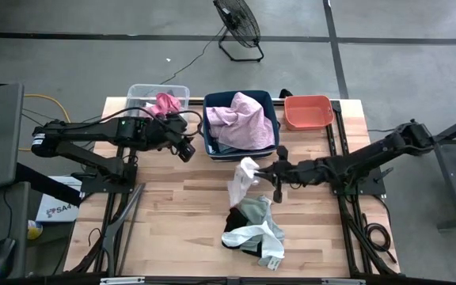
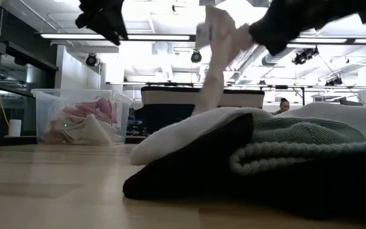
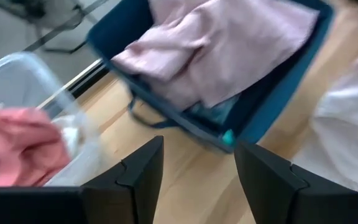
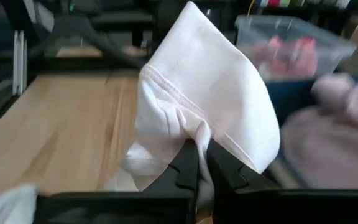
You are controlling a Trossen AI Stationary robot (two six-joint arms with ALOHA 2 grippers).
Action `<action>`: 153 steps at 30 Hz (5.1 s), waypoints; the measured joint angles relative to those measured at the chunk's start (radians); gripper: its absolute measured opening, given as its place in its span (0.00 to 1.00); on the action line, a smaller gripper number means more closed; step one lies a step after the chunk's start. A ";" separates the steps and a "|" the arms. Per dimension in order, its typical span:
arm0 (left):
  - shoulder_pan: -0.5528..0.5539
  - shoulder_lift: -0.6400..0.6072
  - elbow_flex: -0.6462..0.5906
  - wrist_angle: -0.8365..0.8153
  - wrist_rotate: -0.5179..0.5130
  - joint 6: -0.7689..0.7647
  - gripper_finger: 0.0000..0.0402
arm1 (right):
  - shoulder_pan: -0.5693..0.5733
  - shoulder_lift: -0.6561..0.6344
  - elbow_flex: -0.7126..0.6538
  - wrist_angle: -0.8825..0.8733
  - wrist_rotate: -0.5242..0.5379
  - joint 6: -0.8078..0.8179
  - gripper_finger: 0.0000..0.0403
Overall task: Pick & Place Cloths
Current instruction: Put the white underwear into the transparent bin
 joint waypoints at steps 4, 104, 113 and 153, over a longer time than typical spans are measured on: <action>0.000 0.000 0.000 0.103 0.040 0.078 0.48 | -0.027 -0.027 0.053 0.000 -0.003 -0.079 0.01; 0.000 0.413 0.000 1.158 0.601 0.433 0.48 | -0.303 -0.174 0.146 0.074 -0.531 -0.116 0.01; 0.000 0.413 0.000 1.108 0.418 0.366 0.77 | -0.303 -0.183 0.146 0.056 -0.451 -0.143 0.01; 0.000 0.438 0.000 1.194 0.383 0.350 0.46 | -0.302 -0.191 0.146 0.006 -0.529 -0.112 0.01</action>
